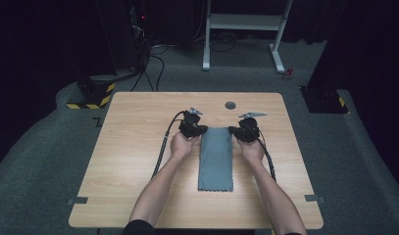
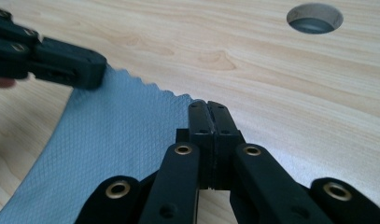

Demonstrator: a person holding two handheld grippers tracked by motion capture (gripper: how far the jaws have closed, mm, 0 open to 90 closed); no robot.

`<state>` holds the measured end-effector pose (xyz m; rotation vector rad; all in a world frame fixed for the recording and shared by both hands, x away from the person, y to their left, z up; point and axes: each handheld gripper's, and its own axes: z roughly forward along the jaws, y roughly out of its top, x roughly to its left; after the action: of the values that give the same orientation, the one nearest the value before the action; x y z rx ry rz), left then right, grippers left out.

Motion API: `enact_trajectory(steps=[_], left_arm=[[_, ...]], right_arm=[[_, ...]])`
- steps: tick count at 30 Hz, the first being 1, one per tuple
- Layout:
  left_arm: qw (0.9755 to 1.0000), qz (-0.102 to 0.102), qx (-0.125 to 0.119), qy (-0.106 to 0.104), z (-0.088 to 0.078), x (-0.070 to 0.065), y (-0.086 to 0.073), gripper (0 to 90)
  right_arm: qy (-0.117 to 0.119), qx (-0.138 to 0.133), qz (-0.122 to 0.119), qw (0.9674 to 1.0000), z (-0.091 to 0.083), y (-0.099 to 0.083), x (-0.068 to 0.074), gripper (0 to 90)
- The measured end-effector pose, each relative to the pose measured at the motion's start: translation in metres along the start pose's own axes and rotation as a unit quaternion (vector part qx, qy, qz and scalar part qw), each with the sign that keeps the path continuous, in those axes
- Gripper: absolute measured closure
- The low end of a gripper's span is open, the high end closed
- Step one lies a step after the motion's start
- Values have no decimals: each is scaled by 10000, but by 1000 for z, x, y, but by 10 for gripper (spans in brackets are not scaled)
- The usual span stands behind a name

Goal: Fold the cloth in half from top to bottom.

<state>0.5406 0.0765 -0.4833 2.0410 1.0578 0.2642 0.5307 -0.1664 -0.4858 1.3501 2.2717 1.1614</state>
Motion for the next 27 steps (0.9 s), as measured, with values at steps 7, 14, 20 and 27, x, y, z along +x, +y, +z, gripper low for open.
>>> enact_trajectory(steps=[7,14,20,27], left_arm=[[9997,216,97,-73,-8,-8,-8,891],[9990,373,136,-205,-14,-14,-17,892],[9982,499,169,-303,-19,-20,-31,892],[9978,554,182,-324,-23,-28,-40,892]], right_arm=[[35,51,-118,9999,-4,-7,5,900],[167,56,-225,9996,-13,-16,12,900],[285,108,-256,9992,-19,-30,17,900],[331,129,-358,9987,-23,-39,22,900]])
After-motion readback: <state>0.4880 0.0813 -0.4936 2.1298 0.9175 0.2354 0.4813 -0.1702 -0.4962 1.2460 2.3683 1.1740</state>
